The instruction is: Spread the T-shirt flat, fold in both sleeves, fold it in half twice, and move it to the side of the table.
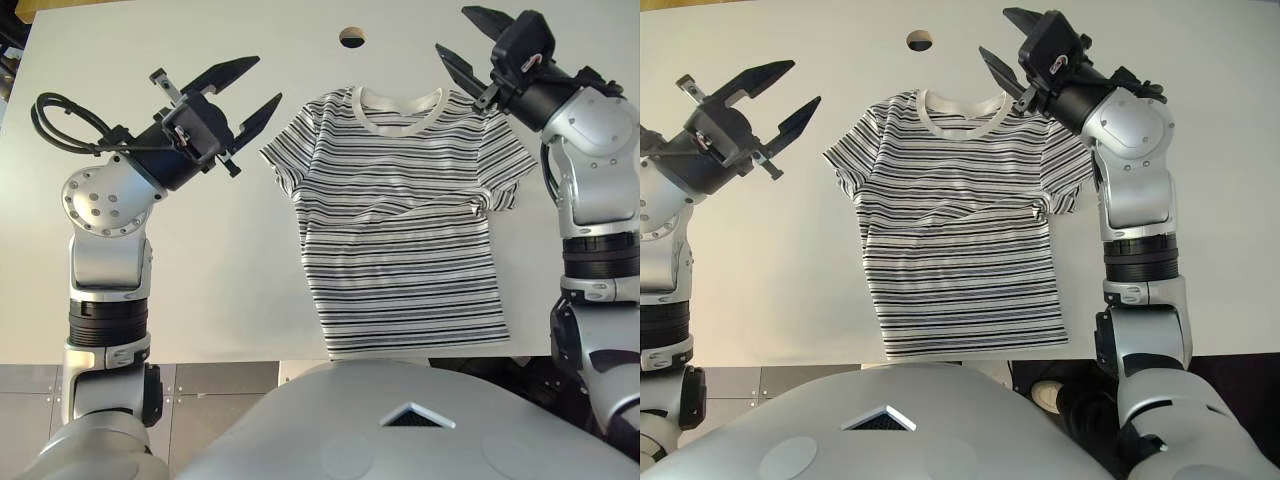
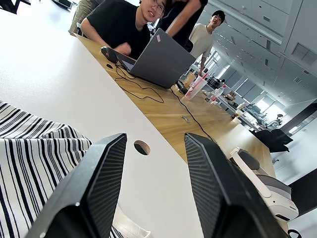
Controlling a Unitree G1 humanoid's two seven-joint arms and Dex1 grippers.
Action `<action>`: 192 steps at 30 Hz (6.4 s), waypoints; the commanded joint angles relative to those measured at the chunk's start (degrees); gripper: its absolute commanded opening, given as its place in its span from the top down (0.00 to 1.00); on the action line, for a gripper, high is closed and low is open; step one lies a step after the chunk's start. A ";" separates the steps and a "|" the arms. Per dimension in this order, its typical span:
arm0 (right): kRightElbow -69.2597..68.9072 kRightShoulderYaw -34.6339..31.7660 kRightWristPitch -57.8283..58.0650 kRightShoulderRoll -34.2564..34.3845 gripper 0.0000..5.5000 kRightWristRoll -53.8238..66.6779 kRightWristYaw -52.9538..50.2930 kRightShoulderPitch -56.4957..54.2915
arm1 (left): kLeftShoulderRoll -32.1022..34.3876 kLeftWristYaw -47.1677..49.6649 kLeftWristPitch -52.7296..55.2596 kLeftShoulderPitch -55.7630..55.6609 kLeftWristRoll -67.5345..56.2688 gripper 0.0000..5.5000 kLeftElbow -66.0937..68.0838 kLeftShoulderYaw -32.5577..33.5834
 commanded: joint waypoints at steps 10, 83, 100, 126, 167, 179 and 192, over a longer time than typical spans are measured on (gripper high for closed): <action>-0.93 0.29 -0.05 -0.56 0.61 -0.55 -0.10 0.66 | 1.73 -1.67 -3.32 -2.67 2.75 0.66 3.69 -2.31; -5.61 1.63 2.28 -0.15 0.61 0.09 -0.03 0.32 | -21.83 26.55 -12.76 -49.54 39.85 0.66 87.84 -32.22; -5.72 1.95 2.48 0.37 0.61 0.05 -0.16 -0.03 | -15.57 27.68 -13.90 -48.97 41.89 0.66 87.52 -32.21; -8.65 2.03 3.71 0.59 0.61 0.24 -0.60 1.03 | -13.44 26.12 -18.80 -43.35 58.00 0.66 88.51 -50.17; -14.64 25.78 1.80 -17.00 0.61 -11.83 33.12 7.67 | 11.53 16.05 -44.15 -38.98 23.01 0.66 45.43 -24.68; -15.68 30.25 6.94 -26.20 0.61 -22.84 40.77 8.20 | 12.88 8.68 -34.78 -28.41 19.55 0.66 25.19 -18.31; -30.58 28.57 22.64 -25.09 0.61 -10.89 47.38 15.28 | 12.31 6.64 -32.15 -26.25 19.81 0.66 22.65 -15.43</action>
